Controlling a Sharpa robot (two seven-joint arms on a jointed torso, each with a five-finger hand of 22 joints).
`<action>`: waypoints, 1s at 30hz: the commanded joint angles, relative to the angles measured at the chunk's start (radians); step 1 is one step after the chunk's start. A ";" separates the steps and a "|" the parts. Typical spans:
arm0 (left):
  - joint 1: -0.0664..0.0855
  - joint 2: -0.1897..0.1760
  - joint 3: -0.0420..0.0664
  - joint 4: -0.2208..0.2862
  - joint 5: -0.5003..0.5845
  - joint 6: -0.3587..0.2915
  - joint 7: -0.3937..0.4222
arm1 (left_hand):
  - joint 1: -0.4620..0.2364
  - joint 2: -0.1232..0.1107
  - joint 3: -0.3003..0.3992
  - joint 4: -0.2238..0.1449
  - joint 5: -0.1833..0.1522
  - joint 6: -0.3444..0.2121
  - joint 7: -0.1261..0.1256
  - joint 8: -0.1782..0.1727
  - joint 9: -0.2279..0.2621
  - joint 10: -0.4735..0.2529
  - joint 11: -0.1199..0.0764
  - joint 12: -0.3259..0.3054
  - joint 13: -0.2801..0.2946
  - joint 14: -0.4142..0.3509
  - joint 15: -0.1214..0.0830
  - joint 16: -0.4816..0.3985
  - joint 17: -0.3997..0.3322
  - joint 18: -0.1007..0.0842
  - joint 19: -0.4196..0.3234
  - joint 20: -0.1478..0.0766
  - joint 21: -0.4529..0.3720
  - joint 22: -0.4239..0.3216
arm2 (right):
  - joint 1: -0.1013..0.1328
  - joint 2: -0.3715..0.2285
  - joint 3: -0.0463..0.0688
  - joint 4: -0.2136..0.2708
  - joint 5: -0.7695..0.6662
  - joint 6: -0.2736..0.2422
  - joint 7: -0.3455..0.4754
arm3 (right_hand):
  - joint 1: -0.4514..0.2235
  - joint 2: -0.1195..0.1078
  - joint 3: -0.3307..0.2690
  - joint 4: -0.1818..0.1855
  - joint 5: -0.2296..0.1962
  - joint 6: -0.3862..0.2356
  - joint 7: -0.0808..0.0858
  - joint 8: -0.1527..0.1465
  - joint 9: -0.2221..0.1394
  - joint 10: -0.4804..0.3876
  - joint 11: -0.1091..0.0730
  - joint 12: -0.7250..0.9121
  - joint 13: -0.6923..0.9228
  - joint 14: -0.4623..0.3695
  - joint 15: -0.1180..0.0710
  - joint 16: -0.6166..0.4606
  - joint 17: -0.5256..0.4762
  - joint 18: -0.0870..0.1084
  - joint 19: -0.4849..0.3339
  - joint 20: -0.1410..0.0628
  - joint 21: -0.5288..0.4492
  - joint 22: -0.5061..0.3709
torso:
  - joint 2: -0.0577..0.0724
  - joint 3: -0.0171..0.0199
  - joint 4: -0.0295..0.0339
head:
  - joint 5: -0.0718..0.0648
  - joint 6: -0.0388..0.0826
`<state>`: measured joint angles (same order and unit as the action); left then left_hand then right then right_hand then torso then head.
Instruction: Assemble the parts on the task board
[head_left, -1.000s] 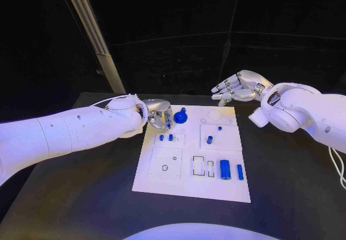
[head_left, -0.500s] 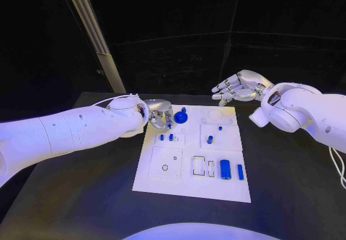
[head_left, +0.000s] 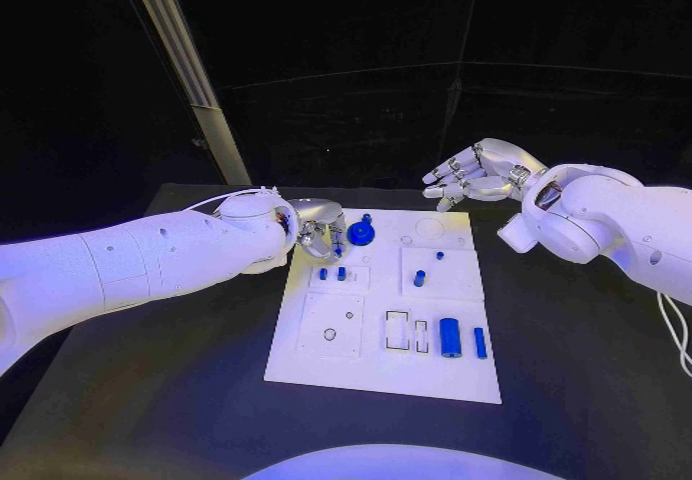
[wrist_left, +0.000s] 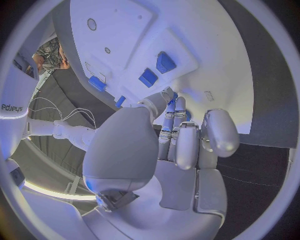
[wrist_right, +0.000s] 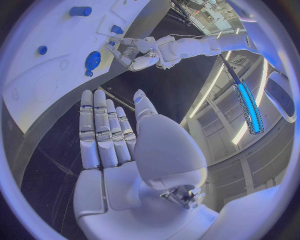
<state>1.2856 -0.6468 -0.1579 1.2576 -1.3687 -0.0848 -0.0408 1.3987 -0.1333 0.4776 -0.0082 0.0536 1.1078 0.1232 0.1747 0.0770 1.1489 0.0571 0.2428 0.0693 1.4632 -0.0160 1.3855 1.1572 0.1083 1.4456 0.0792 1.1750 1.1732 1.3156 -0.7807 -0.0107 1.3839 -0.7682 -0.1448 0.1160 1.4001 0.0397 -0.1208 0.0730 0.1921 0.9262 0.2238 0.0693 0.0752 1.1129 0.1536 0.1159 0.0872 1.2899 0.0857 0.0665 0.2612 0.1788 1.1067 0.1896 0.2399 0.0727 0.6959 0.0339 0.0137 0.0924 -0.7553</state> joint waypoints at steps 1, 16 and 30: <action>0.000 0.000 -0.002 -0.004 0.002 0.024 -0.012 | -0.010 -0.001 0.006 -0.003 -0.002 -0.004 0.003 -0.007 -0.001 0.000 0.007 -0.007 -0.002 0.023 -0.003 0.000 -0.001 -0.016 0.001 0.000 0.004 0.001 | 0.002 0.000 0.001 0.001 0.000 0.005 0.010 | -0.005 0.005 -0.005 -0.002 0.004 -0.006 -0.001 -0.002 0.000 -0.005 -0.001 0.006 -0.002 -0.007 0.003 -0.003 -0.001 0.005 0.002 0.006 -0.003 -0.001 | 0.000 -0.0001 0.0000 | 0.001 -0.001; 0.000 -0.004 -0.003 -0.006 0.009 0.003 -0.010 | -0.035 -0.038 0.008 -0.008 -0.003 -0.109 0.020 -0.088 -0.015 -0.071 0.033 -0.079 -0.005 0.017 0.018 -0.007 -0.025 -0.010 -0.014 0.018 -0.027 -0.022 | 0.002 0.000 0.001 -0.001 0.000 0.004 0.009 | -0.004 0.007 -0.005 -0.005 0.003 -0.006 -0.001 -0.002 0.000 -0.007 -0.001 0.009 -0.003 -0.007 0.003 -0.003 -0.003 0.005 0.004 0.006 -0.006 -0.002 | 0.000 -0.0008 0.0015 | -0.001 0.000; 0.001 -0.036 -0.002 0.013 0.043 -0.041 0.005 | -0.035 -0.045 -0.007 -0.012 -0.003 -0.165 0.014 -0.113 -0.014 -0.112 0.045 -0.105 -0.005 0.013 0.027 -0.011 -0.039 -0.001 -0.029 0.027 -0.071 -0.060 | 0.002 -0.004 0.001 -0.031 -0.155 0.036 -0.010 | 0.046 0.019 0.017 -0.044 -0.014 0.044 -0.025 0.020 0.011 0.032 -0.027 0.037 -0.003 0.056 -0.025 0.027 0.004 0.009 0.060 -0.020 0.012 0.007 | -0.001 -0.0013 0.0011 | -0.002 0.006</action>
<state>1.2844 -0.6777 -0.1608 1.2661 -1.3521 -0.0997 -0.0456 1.3619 -0.1701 0.4776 -0.0196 0.0540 0.9519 0.1356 0.0635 0.0633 1.0432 0.1017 0.1431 0.0652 1.4669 0.0021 1.3778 1.1187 0.1083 1.4209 0.1037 1.1064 1.1138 1.3156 -0.7831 -0.0107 1.3552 -0.8192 -0.1345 0.1124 1.4376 0.0589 -0.1054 0.0349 0.1808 0.9637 0.2023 0.0867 0.0847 1.1350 0.1278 0.1499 0.0828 1.3360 0.0653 0.0880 0.2627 0.1787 1.1581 0.1740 0.2467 0.0778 0.6952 0.0329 0.0147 0.0918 -0.7517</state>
